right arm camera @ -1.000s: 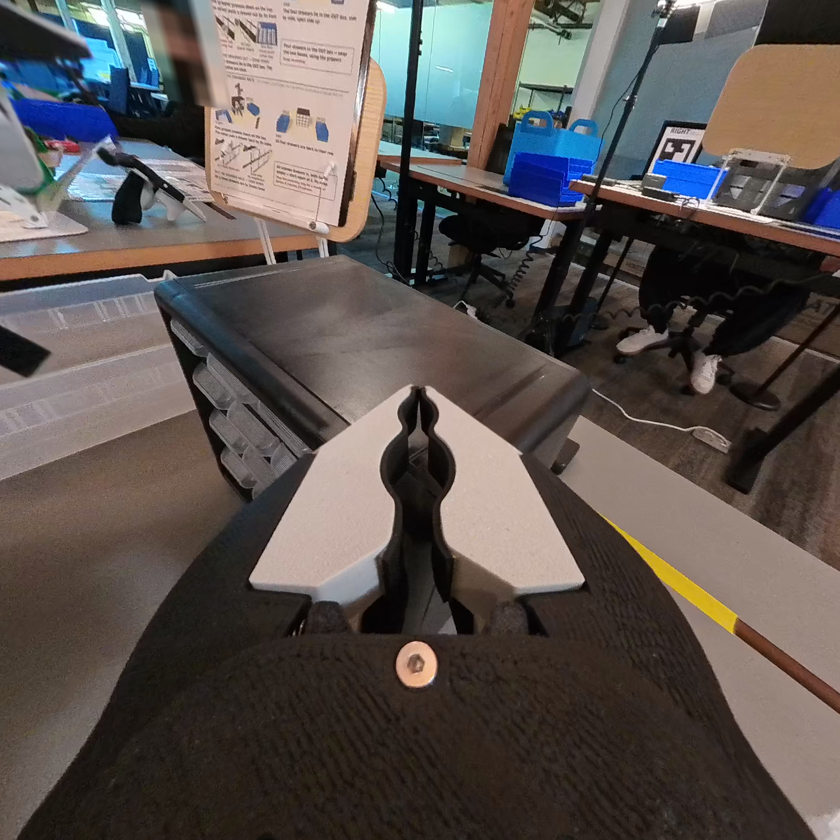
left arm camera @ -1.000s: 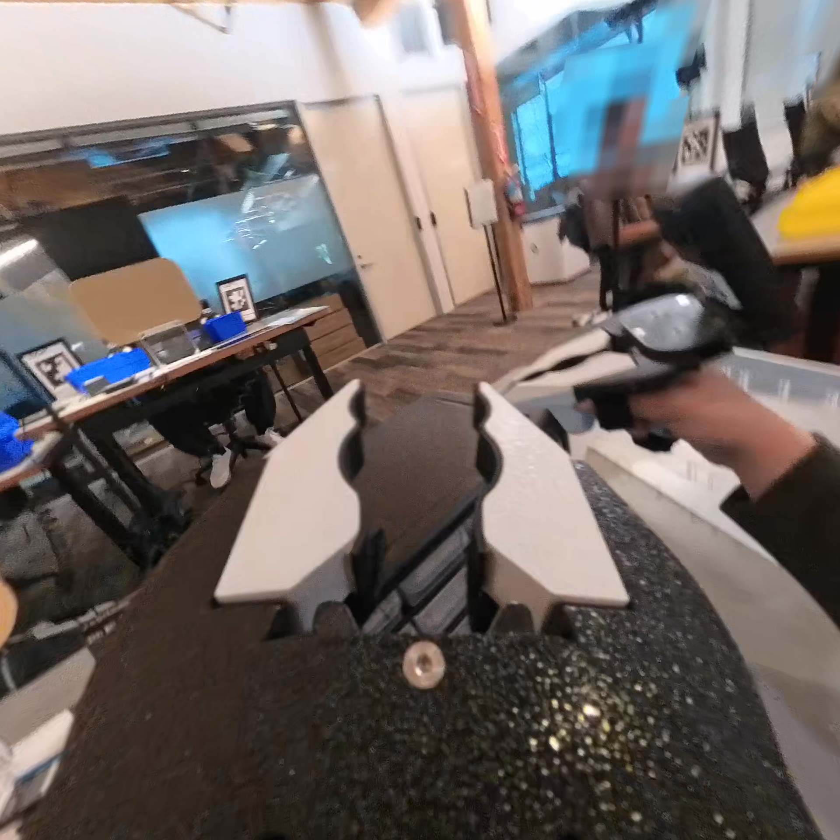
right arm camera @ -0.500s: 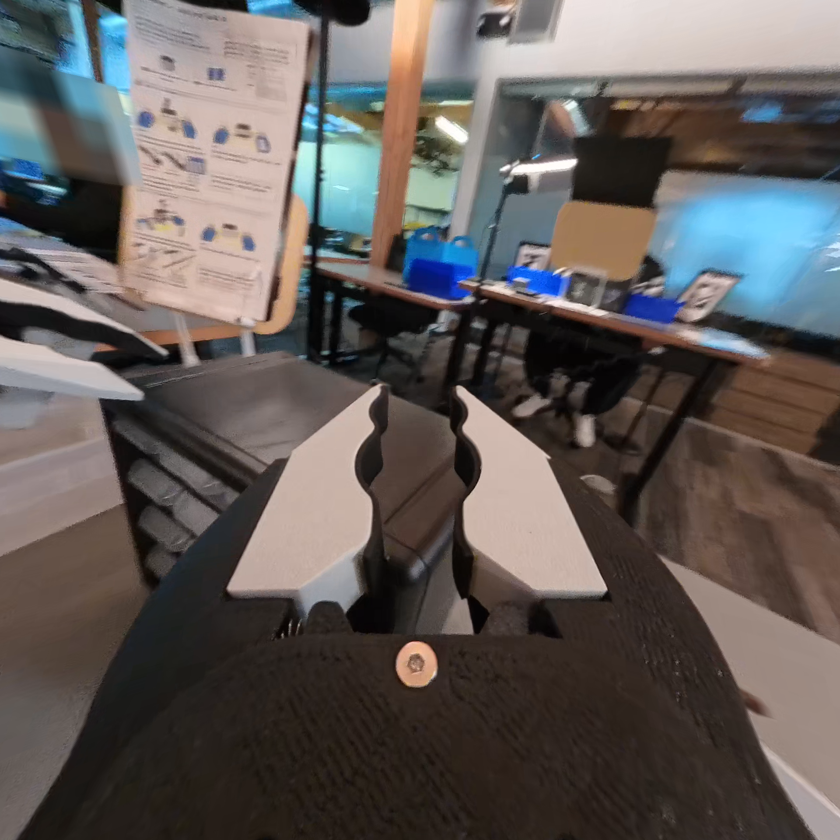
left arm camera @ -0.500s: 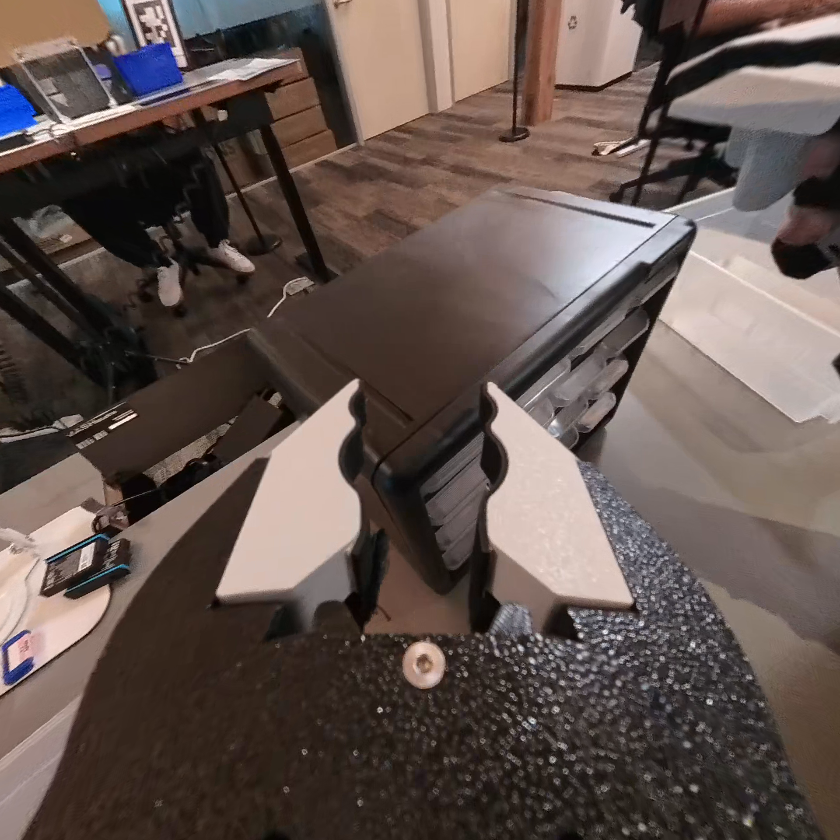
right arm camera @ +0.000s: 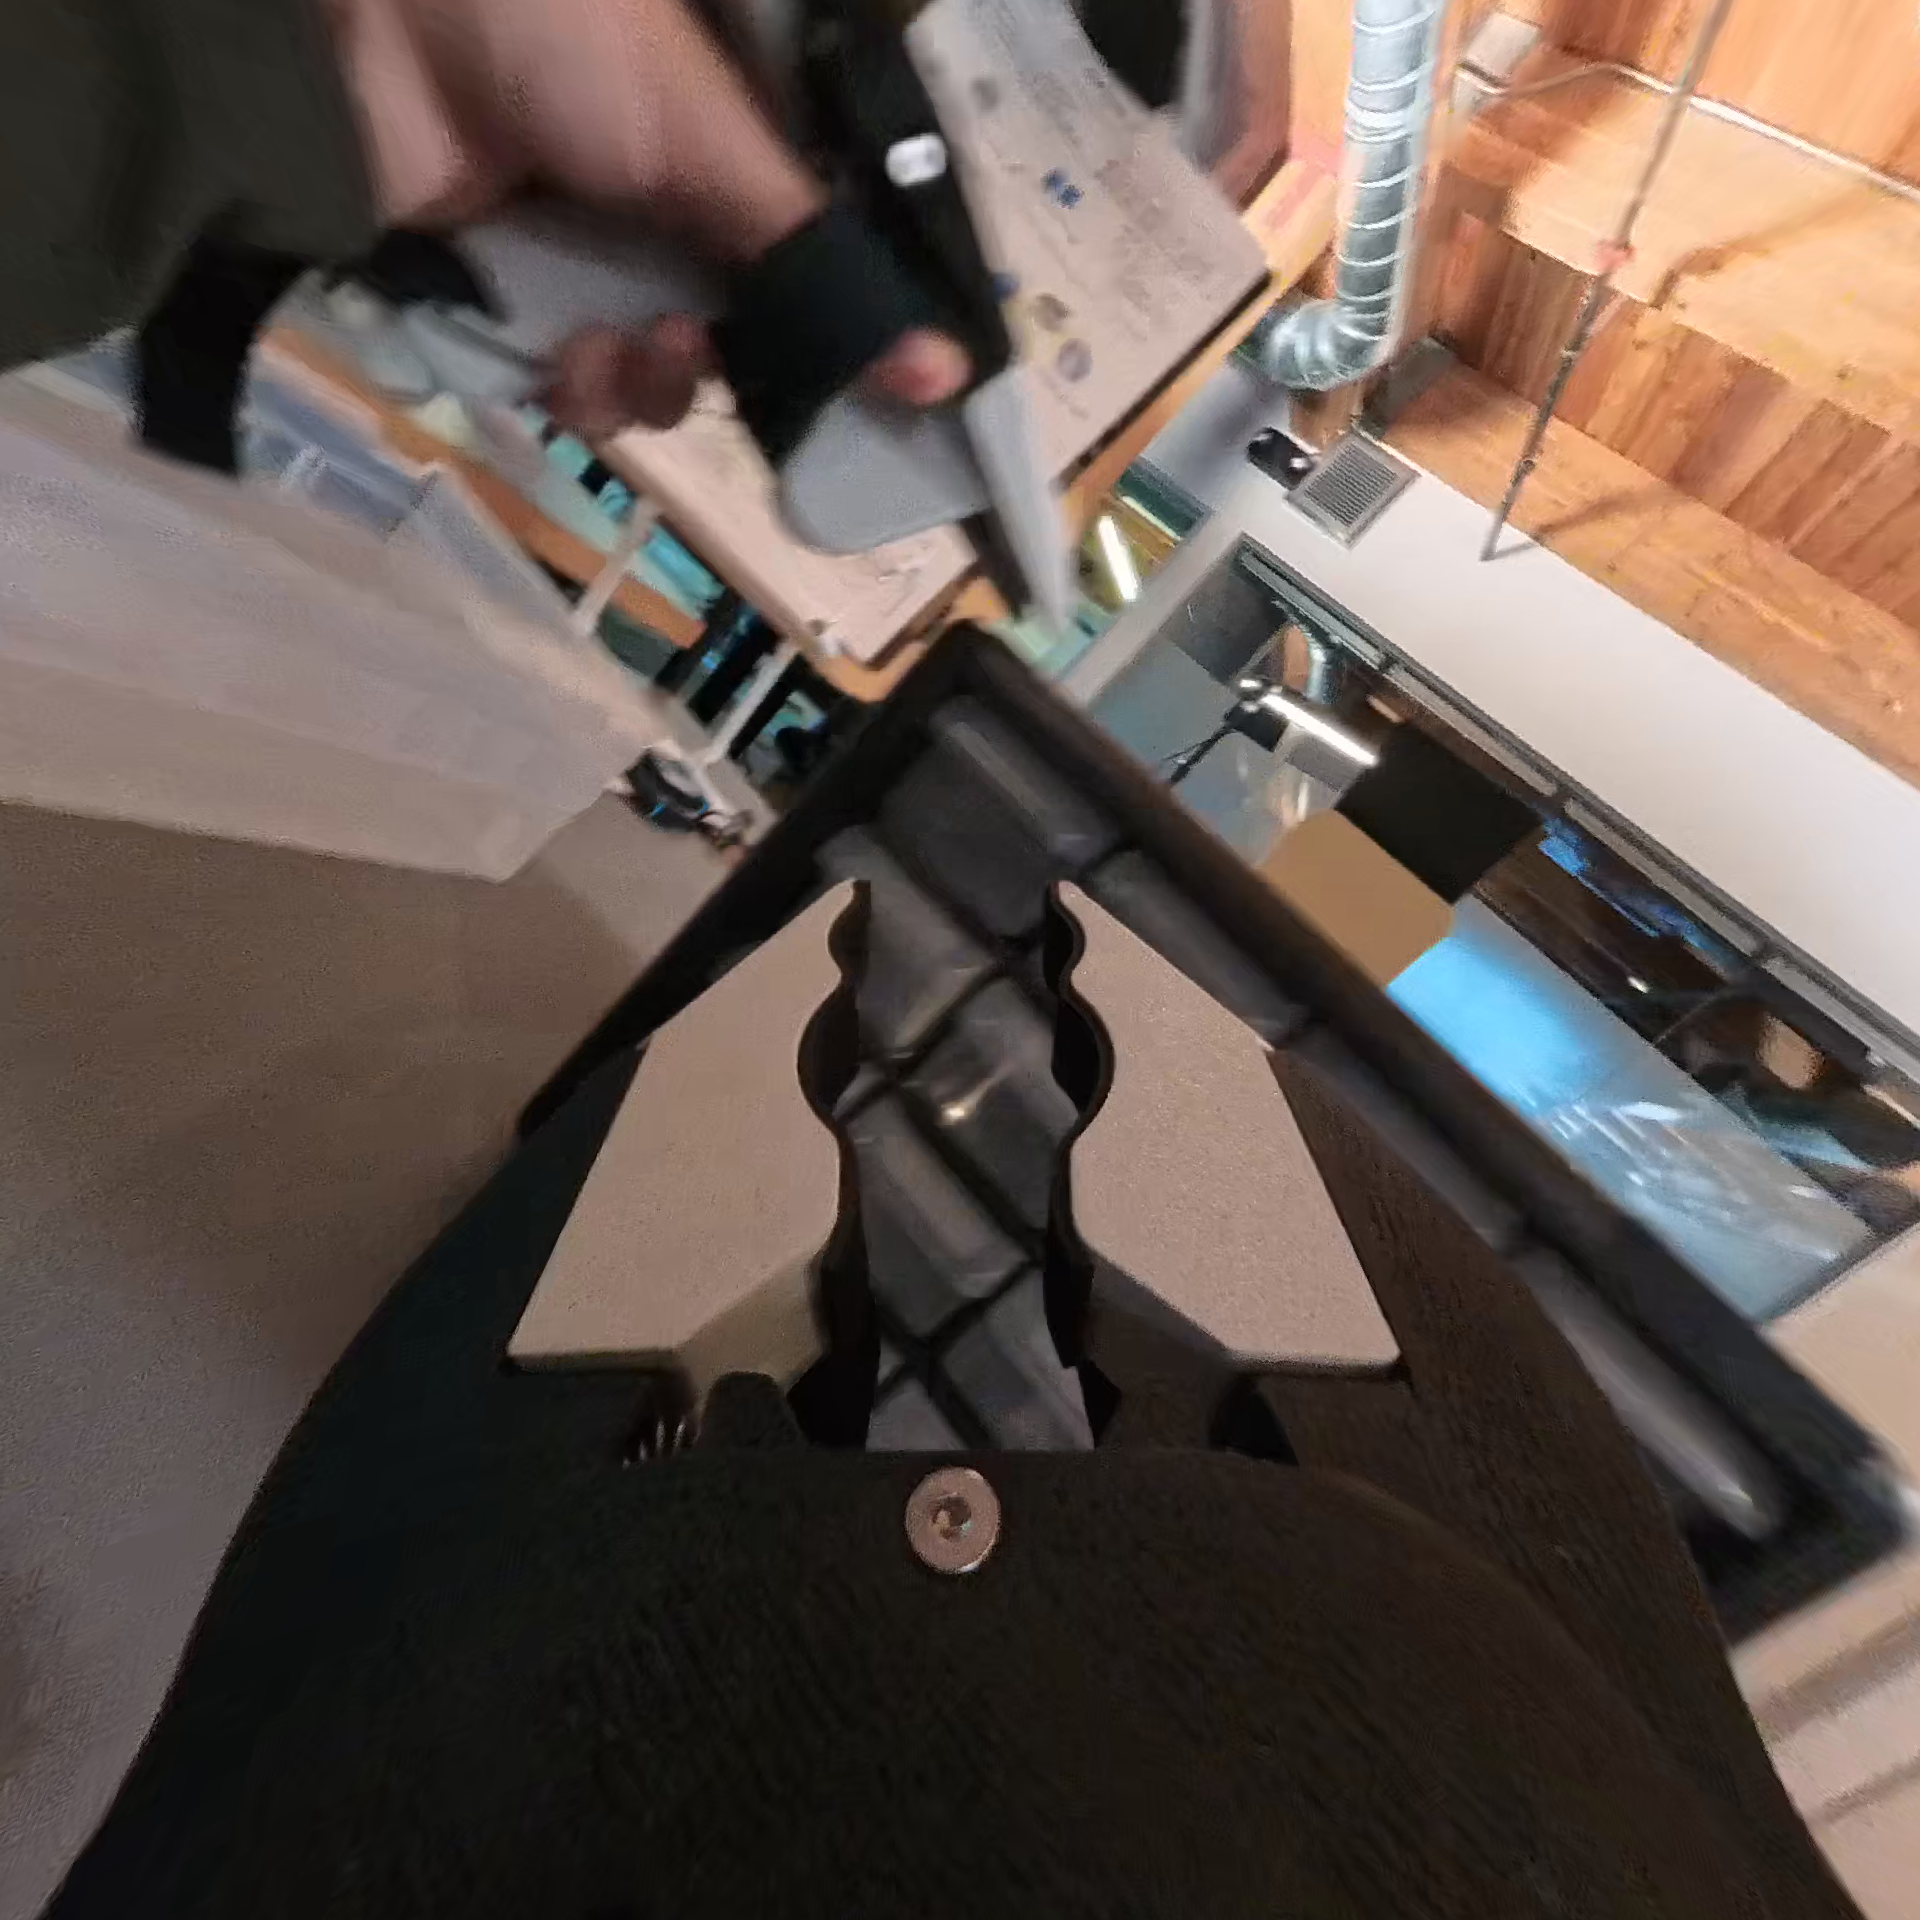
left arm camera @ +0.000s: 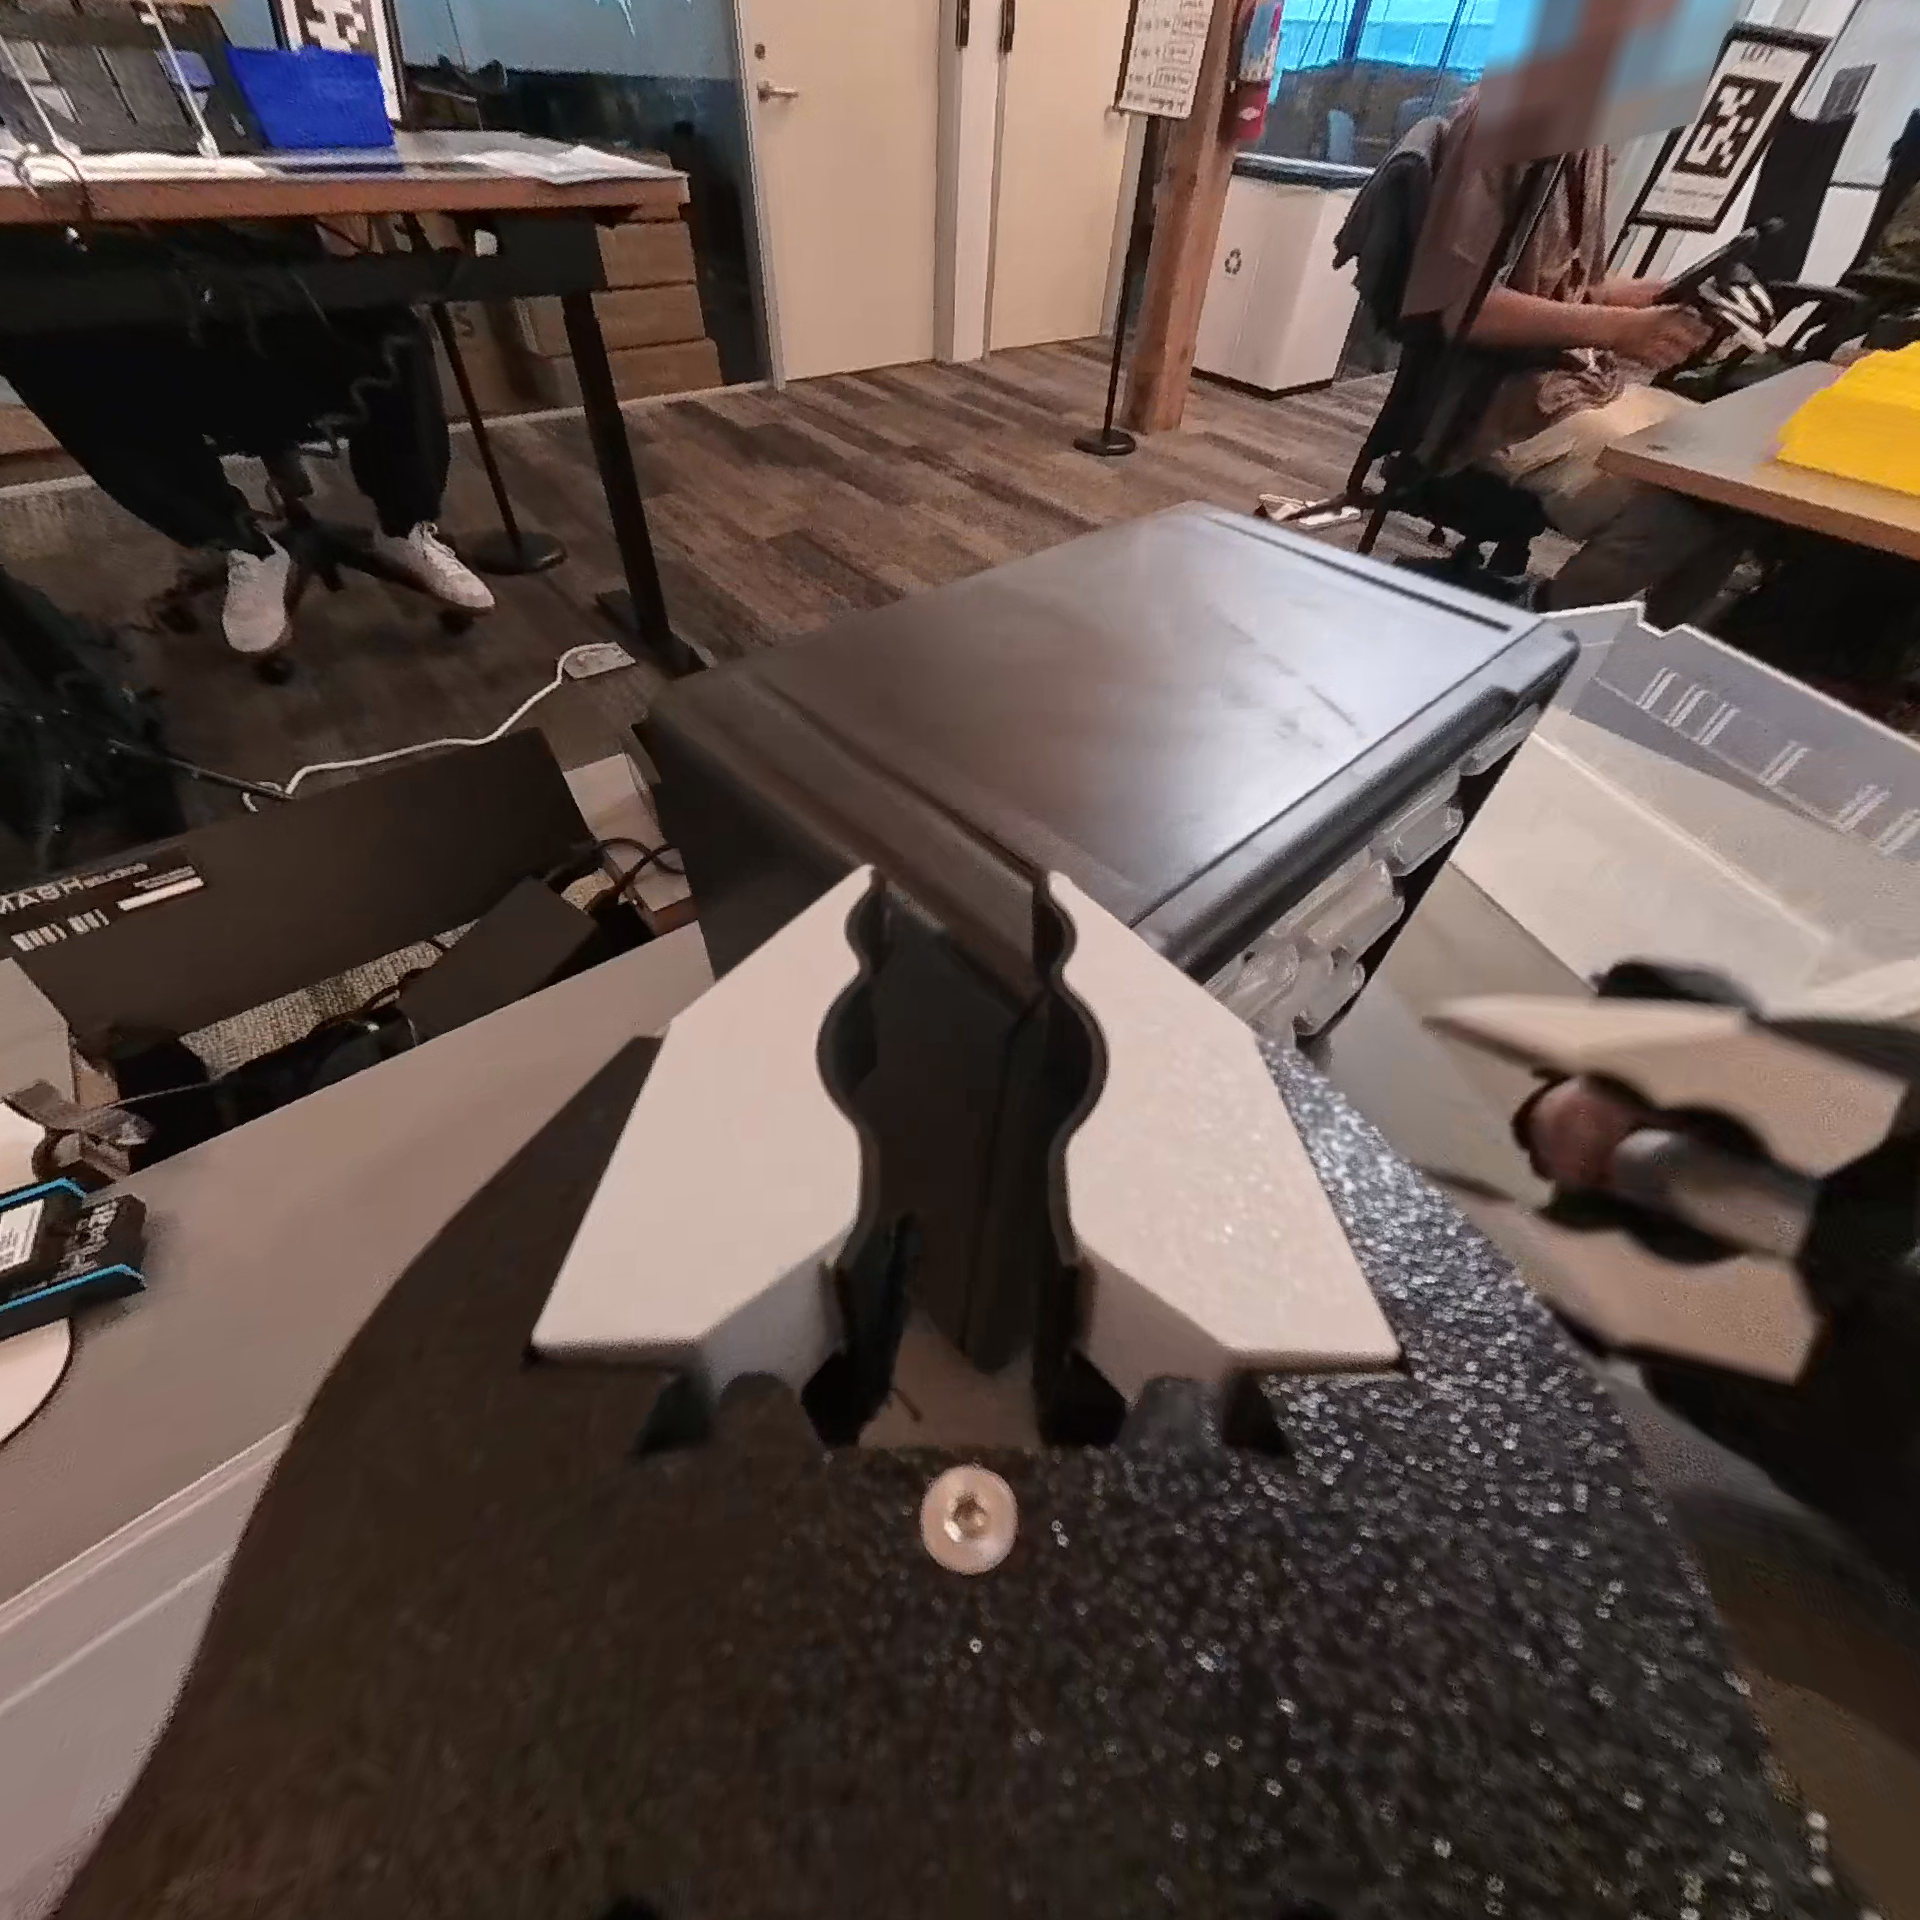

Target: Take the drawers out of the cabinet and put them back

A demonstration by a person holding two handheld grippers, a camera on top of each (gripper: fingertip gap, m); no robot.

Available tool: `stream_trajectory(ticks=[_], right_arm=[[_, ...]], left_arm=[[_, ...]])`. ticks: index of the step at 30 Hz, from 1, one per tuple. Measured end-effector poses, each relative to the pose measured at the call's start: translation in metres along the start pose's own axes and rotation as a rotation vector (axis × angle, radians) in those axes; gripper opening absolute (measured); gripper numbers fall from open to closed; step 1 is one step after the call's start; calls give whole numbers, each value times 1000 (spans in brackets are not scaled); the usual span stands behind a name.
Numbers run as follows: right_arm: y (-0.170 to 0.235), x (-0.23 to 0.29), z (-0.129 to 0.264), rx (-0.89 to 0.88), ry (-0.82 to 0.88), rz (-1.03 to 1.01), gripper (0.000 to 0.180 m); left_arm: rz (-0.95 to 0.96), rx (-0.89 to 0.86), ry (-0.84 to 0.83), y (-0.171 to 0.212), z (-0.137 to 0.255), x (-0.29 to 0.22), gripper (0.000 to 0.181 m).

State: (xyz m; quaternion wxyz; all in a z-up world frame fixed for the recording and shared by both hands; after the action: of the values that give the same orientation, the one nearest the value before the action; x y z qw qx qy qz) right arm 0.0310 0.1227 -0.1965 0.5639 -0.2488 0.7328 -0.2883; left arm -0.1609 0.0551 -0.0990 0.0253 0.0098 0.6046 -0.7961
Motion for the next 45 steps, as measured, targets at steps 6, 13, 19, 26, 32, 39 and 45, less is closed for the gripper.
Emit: stream_trajectory(ticks=[6,13,19,26,32,39,45], right_arm=[[28,52,-24,166,-79,317,28],[40,58,-42,165,-43,522,30],[46,60,-45,138,-43,655,25],[49,61,-46,136,-41,713,14],[50,60,-49,154,-28,725,12],[42,63,-36,157,-39,740,7],[29,70,-8,135,-80,705,6]], left_arm=[[14,41,29,5,-5,1,36],[4,42,52,5,-9,-2,31],[-19,47,21,4,-12,-4,30],[-66,78,-29,1,-12,-12,25],[-117,87,-69,-1,-18,-18,10],[-116,80,-70,-1,-20,-17,7],[-101,72,-49,-1,-19,-15,8]])
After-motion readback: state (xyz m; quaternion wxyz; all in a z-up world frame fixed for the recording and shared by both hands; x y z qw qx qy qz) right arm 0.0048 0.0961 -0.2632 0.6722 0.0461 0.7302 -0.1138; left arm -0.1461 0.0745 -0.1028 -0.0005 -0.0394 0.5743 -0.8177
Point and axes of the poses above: each gripper's, where its closed fingertips meet, z back along the fingers, y out of its underside, x = y × z across the jaws, the point moved 10 cm from there along z, back along the fingers, and after that the axes turned 1 degree about x, right-handed, at the moved point
